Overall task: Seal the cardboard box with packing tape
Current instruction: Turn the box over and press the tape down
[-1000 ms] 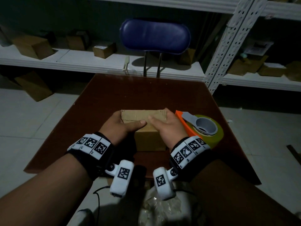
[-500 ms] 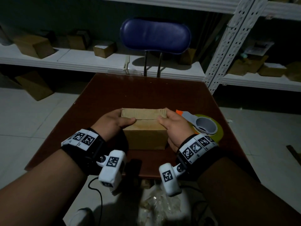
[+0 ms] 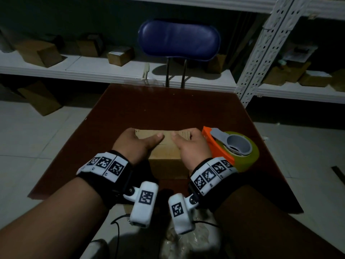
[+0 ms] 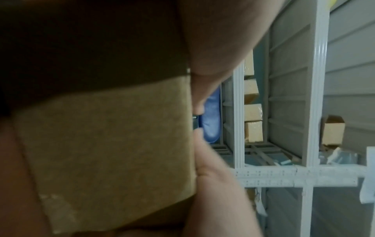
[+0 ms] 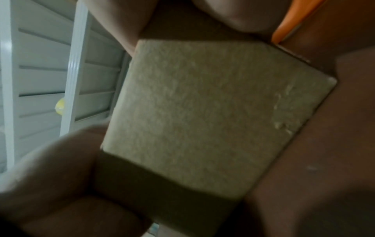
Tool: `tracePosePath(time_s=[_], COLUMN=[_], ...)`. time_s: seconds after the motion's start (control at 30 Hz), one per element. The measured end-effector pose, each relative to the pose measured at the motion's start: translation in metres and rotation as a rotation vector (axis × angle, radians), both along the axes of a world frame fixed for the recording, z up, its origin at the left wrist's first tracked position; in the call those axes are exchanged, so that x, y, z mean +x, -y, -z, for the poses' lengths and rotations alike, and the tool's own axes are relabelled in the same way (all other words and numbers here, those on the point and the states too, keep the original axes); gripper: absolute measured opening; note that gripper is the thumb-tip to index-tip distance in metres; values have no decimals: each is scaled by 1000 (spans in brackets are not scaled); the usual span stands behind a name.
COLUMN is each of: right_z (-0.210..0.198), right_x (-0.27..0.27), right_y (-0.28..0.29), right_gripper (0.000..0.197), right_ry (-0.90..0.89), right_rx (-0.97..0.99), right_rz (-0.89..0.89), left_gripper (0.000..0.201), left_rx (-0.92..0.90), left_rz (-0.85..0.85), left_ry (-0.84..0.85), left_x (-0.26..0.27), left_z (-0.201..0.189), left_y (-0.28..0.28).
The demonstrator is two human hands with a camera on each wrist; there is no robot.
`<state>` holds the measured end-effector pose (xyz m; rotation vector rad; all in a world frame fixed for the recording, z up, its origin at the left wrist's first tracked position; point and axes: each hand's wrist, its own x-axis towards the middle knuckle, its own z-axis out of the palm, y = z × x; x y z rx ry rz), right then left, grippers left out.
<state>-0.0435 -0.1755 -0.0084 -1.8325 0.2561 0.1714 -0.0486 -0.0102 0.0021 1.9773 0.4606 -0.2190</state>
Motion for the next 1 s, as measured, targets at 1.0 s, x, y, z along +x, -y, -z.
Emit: tracePosePath(time_s=[1.0], right_z=[17], right_x=[10], right_y=[18], right_gripper=[79], right_ry=[-104], right_rx=[343], right_rz=[-196], left_gripper=[42], left_rx=[-403], left_rz=[194], left_ry=[9], left_x=[-2], left_z=[-6], left_y=[-19])
